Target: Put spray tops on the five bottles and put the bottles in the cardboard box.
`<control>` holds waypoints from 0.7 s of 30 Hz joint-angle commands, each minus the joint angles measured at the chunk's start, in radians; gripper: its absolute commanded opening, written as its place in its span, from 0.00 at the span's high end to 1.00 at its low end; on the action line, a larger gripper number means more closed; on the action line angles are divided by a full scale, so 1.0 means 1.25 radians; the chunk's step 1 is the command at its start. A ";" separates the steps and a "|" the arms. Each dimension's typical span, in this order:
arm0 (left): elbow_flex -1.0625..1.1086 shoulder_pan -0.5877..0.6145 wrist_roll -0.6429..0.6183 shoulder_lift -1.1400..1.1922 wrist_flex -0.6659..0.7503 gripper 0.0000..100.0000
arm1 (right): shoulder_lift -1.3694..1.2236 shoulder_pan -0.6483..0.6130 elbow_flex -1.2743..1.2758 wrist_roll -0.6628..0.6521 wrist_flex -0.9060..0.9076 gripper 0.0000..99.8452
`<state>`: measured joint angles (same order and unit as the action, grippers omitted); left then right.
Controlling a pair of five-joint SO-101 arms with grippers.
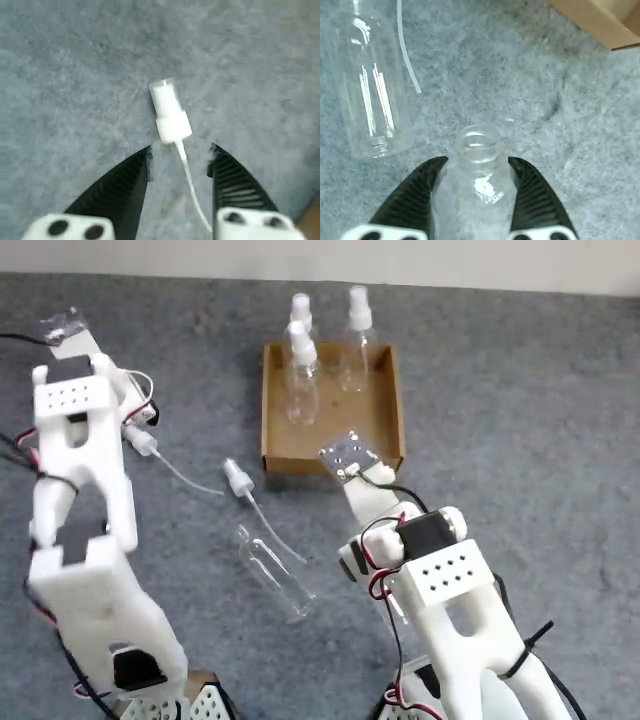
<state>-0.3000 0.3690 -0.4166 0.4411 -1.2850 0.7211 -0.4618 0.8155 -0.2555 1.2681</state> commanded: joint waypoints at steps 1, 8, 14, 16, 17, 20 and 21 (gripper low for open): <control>-0.138 0.023 -0.048 0.101 -0.014 0.84 | 0.028 0.009 -0.002 -0.006 -0.018 1.00; -0.252 0.023 -0.092 0.260 -0.028 0.84 | 0.028 0.009 0.001 -0.005 -0.031 1.00; -0.322 0.028 -0.092 0.316 -0.027 0.90 | 0.028 0.008 -0.001 -0.005 -0.030 1.00; -0.338 0.028 -0.090 0.330 -0.023 0.94 | 0.028 0.008 -0.001 -0.005 -0.028 1.00; -0.344 0.028 -0.088 0.334 -0.025 0.96 | 0.028 0.008 -0.001 -0.005 -0.028 1.00; -0.358 0.023 -0.027 0.338 -0.032 1.00 | 0.028 0.007 -0.001 -0.005 -0.031 1.00; -0.360 0.021 -0.006 0.334 -0.043 1.00 | 0.028 0.003 -0.001 -0.007 -0.033 1.00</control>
<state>-0.6989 0.3828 -0.4872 0.8753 -1.3172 0.7211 -0.4618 0.8232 -0.2555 1.2482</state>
